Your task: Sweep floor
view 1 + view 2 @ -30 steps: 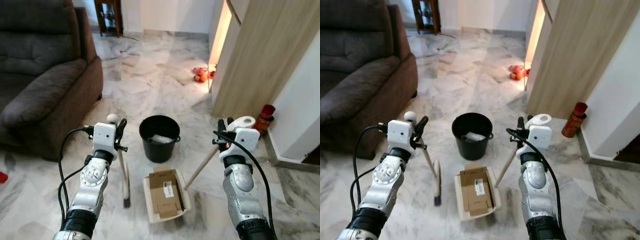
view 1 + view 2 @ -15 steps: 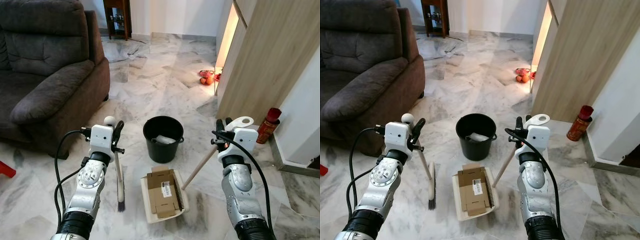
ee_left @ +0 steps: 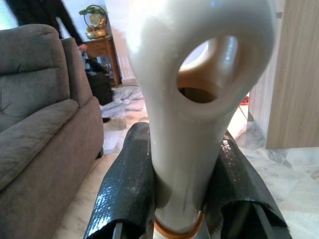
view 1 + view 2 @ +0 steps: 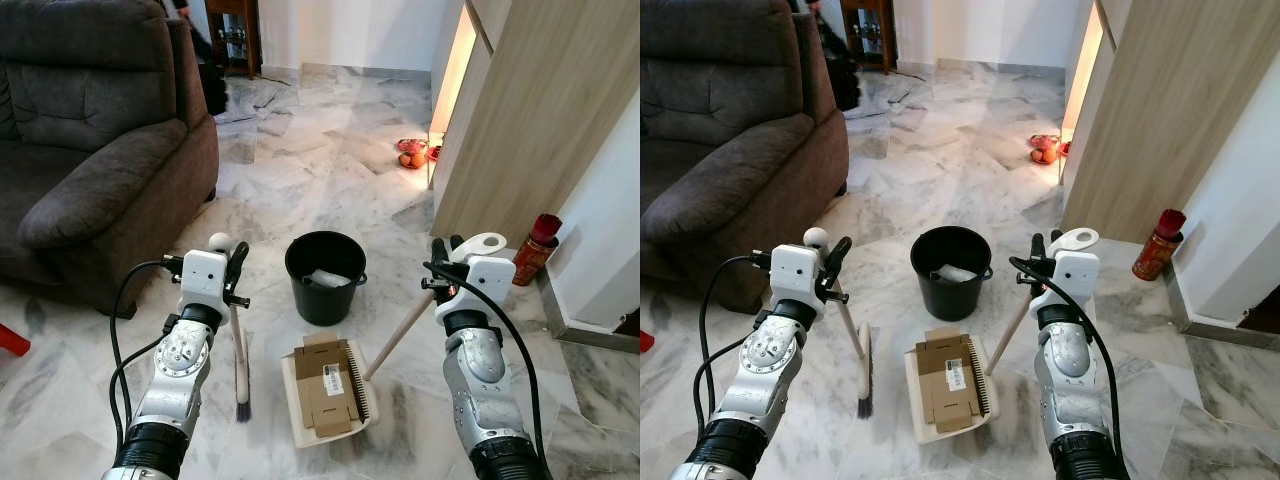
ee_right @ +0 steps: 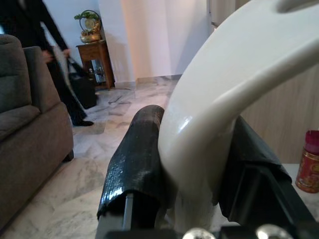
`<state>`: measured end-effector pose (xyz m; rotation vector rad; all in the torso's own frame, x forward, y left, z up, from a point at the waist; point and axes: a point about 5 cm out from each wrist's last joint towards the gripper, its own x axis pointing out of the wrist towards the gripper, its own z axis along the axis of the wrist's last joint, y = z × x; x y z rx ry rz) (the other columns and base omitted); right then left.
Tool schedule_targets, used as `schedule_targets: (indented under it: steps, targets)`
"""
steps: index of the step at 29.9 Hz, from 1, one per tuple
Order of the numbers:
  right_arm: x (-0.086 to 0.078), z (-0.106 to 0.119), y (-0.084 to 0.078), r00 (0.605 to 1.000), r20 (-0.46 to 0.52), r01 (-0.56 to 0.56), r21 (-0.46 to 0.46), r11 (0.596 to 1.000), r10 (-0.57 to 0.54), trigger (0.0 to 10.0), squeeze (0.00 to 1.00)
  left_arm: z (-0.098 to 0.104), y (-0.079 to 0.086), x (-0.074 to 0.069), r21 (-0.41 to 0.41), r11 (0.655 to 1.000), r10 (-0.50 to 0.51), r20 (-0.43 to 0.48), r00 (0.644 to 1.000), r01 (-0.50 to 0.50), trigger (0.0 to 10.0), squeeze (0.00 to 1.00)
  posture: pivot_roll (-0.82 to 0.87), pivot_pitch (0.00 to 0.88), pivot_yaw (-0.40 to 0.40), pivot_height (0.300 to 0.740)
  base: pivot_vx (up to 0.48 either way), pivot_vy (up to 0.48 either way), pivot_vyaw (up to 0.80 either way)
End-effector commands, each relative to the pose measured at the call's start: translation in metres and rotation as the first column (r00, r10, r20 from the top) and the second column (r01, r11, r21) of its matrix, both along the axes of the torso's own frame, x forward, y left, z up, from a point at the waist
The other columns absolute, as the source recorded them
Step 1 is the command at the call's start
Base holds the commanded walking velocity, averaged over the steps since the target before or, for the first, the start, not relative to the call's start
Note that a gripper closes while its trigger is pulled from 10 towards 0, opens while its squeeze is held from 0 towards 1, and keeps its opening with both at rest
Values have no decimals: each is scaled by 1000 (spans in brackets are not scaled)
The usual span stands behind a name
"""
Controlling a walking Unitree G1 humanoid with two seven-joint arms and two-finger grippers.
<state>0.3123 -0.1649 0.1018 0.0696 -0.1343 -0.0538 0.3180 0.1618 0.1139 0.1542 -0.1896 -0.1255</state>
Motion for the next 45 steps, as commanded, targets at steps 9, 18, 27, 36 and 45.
schedule_targets:
  steps: [9, 18, 27, 36, 45]
  targets:
    - [3, 13, 1, 998, 60, -7, 3, 1000, 6, 10000, 0, 14, -1, 2, 0, 1000, -9, 65, 998, 9, 10000, 0, 7, 0, -11, 740, 266, 0, 0]
    - [3, 13, 1, 998, 59, -6, 3, 1000, 6, 10000, 0, 14, -2, 2, 0, 1000, -12, 66, 998, 12, 10000, 0, 6, 0, -10, 740, 282, 0, 0]
    - [2, 11, 1, 999, 54, -3, 6, 1000, 3, 10000, 0, 15, -1, 2, 2, 1000, -6, 70, 998, 6, 10000, 0, 14, 0, -10, 740, 0, 0, 0]
    - [1, 10, 1, 999, 53, 0, 10, 1000, -1, 10000, 0, 15, 0, 1, 4, 1000, -9, 66, 998, 9, 10000, 0, 13, 0, -7, 740, 0, 0, 0]
    - [1, 10, 0, 999, 51, 2, 11, 1000, -2, 10000, 0, 15, 0, 1, 3, 1000, -6, 65, 998, 6, 10000, 0, 15, 0, -10, 740, 0, 0, 0]
